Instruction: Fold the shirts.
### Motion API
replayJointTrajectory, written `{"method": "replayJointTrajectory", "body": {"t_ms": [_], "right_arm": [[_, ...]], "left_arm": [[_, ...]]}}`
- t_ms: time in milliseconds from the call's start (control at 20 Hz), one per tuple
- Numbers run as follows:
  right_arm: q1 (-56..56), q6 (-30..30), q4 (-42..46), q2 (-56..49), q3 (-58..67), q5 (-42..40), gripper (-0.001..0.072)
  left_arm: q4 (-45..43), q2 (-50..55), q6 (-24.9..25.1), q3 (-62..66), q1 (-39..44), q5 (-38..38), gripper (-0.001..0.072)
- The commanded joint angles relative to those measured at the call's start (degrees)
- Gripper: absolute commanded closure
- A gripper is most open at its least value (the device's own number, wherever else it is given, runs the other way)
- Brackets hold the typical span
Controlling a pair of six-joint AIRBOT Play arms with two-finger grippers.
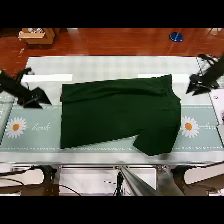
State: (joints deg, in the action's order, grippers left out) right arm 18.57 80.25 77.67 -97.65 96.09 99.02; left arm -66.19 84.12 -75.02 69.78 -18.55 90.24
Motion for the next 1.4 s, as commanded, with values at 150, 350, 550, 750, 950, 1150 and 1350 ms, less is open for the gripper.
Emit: {"method": "replayJointTrajectory", "body": {"t_ms": [150,350,550,750,950,1150,1350], "right_arm": [[17.3,-4.5,-14.1,16.2,-23.5,-11.7,0.0300],[20.9,-5.8,-18.2,16.9,-27.0,-12.3,0.0300],[20.9,-6.1,-18.8,16.9,-27.0,-12.3,0.0301],[20.8,-6.0,-18.9,17.0,-27.0,-11.5,0.0301],[20.8,-6.0,-18.9,17.8,-27.0,-11.9,0.0301],[20.9,-6.0,-18.9,18.5,-27.0,-11.2,0.0301],[20.9,-5.5,-18.9,19.3,-27.0,-11.1,0.0301]], "left_arm": [[2.8,-16.6,4.2,-29.1,-6.6,0.1,0.0086],[2.8,-17.9,4.7,-36.8,-6.8,-0.7,0.0087],[2.8,-17.9,2.0,-40.4,-6.8,-5.0,0.0089],[2.8,-17.9,-1.9,-40.6,-6.7,-8.5,0.0092],[3.9,-17.3,-4.4,-40.6,-2.1,-12.8,0.0101],[4.7,-14.6,-4.4,-40.6,6.5,-15.1,0.0112],[4.7,-13.3,-6.3,-40.6,8.9,-16.8,0.0650]]}}
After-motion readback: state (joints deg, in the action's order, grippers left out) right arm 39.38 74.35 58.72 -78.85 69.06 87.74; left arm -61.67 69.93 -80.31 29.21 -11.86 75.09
